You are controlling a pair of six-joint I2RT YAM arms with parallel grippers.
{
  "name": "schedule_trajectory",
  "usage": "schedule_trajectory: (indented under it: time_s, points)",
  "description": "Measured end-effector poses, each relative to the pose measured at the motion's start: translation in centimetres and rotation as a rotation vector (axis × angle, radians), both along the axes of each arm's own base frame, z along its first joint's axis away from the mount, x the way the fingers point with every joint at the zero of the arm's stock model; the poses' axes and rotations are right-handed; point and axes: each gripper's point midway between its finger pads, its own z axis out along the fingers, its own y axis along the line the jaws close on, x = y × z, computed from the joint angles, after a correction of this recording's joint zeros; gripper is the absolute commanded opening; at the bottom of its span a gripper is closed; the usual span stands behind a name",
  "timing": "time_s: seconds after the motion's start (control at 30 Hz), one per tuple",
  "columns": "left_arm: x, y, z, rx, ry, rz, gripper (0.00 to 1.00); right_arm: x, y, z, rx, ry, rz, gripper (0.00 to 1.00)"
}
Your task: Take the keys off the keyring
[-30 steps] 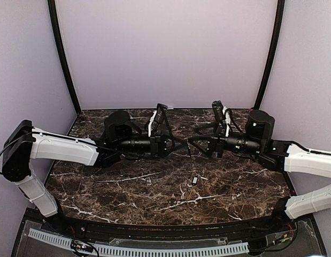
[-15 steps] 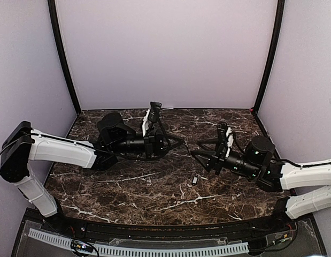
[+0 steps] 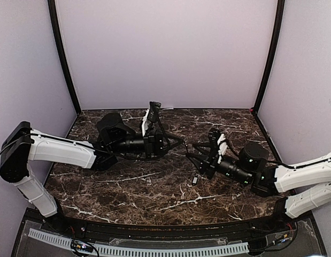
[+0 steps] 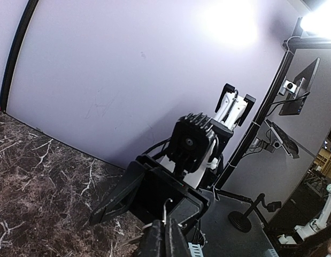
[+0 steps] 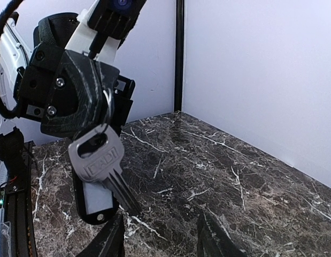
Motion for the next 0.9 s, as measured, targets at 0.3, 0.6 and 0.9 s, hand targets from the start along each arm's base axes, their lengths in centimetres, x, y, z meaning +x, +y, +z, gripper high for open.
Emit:
schedule_trajectory:
  time_s: [0.3, 0.6, 0.9]
  points:
    - [0.2, 0.0, 0.0, 0.0, 0.002, 0.011, 0.0, -0.1, 0.0, 1.4, 0.028, -0.054, -0.025, 0.42]
    - [0.5, 0.0, 0.0, -0.003, 0.004, 0.031, 0.0, -1.0, 0.6, 2.2, 0.038, -0.088, -0.021, 0.32]
    - [0.6, 0.0, 0.1, -0.004, 0.005, 0.036, 0.0, -1.2, 1.1, 3.9, 0.063, -0.133, -0.04, 0.16]
